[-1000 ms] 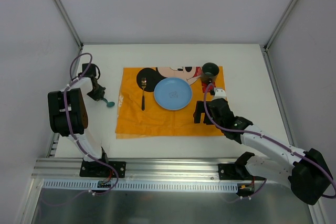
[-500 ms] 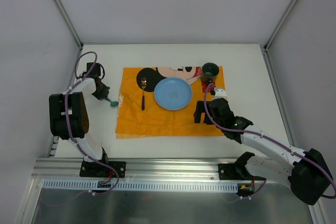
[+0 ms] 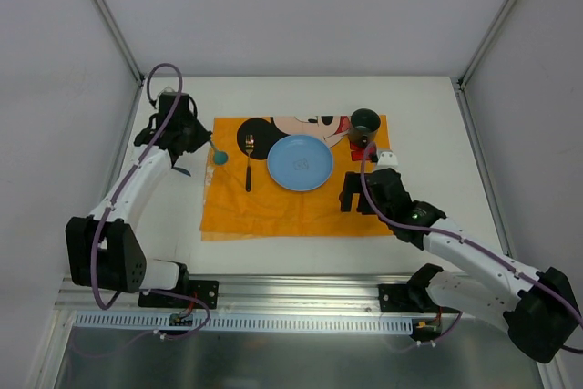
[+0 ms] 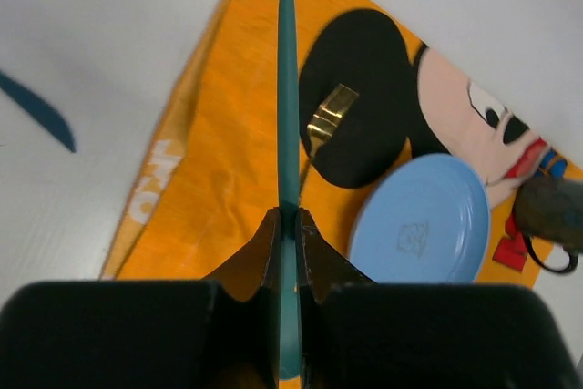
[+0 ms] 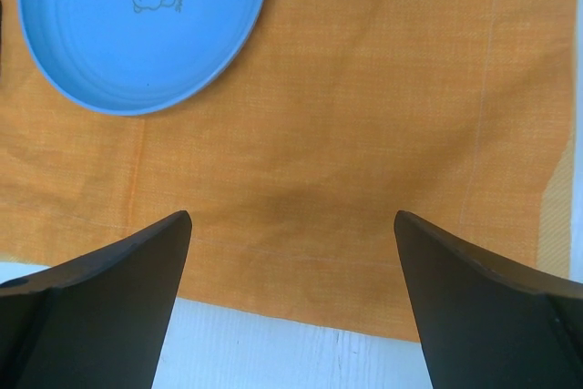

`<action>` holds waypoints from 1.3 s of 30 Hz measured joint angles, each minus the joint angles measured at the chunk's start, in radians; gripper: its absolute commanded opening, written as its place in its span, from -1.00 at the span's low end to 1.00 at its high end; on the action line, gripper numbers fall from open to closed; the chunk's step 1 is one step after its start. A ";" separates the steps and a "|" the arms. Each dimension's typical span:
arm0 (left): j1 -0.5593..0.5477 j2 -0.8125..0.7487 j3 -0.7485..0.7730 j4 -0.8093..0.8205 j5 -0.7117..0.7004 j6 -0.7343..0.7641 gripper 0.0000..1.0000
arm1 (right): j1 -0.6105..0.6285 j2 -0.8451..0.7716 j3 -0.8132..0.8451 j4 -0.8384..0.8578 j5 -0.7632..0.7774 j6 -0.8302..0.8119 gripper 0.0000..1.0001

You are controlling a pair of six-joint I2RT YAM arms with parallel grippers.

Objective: Set the dinner table for one person

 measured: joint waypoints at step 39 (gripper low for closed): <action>-0.808 0.801 0.679 -0.013 0.039 -0.130 -1.00 | -0.014 -0.238 0.239 -0.415 0.197 -0.013 0.99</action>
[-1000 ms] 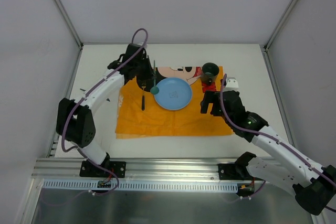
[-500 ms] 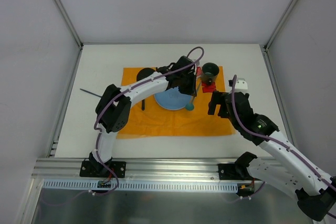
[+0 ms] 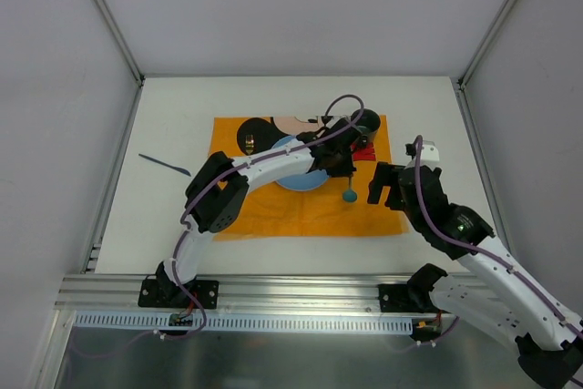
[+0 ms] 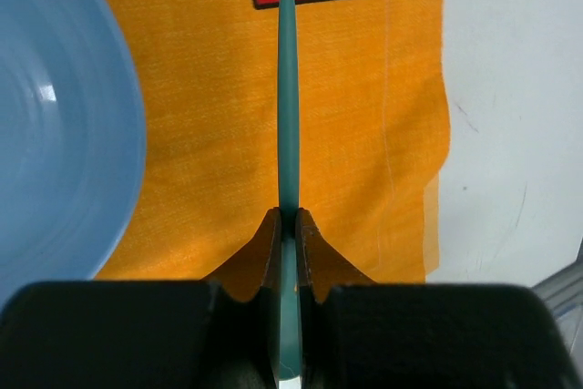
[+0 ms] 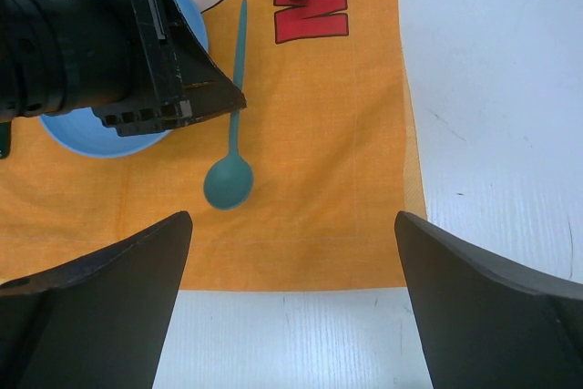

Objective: Set the dinner table for one person

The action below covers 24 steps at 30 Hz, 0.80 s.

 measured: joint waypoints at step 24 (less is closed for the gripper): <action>-0.006 0.146 0.063 0.019 -0.089 -0.152 -1.00 | 0.000 -0.050 0.000 -0.050 0.018 0.000 0.99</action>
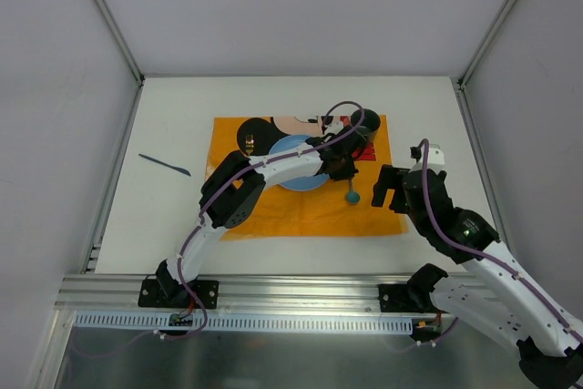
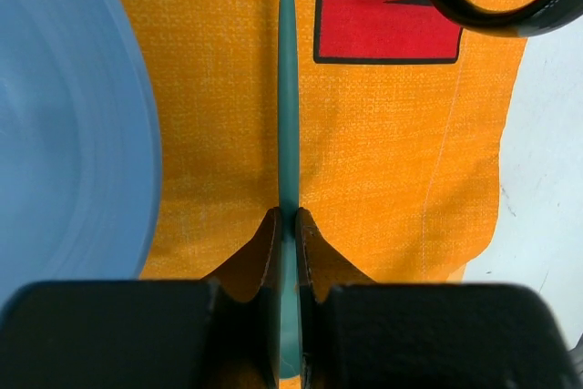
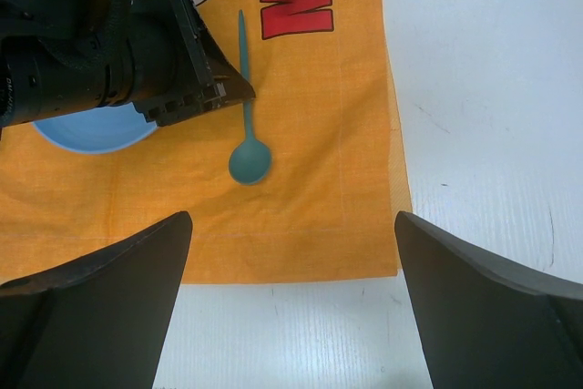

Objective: Set the dinner table for one person

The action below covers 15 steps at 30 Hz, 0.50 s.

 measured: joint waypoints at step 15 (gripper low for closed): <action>0.002 0.002 0.002 0.003 -0.022 0.054 -0.97 | 0.000 0.002 -0.015 0.002 -0.001 0.006 0.99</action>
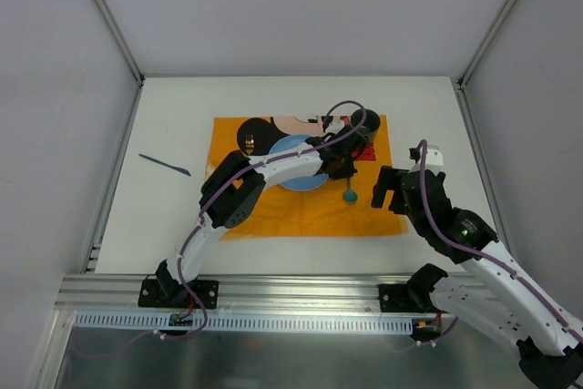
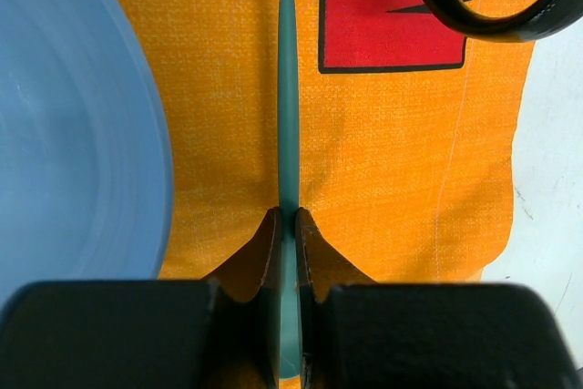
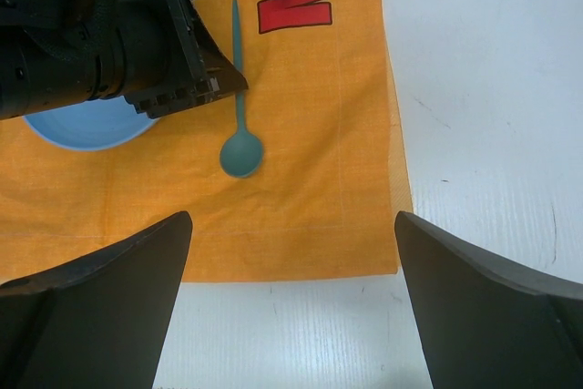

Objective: Set the dinner table for one person

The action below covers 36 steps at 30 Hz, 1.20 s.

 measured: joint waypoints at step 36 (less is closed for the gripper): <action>0.569 -1.020 -0.780 0.042 0.005 0.180 0.85 | 0.000 0.100 -0.093 0.186 -0.097 0.027 0.99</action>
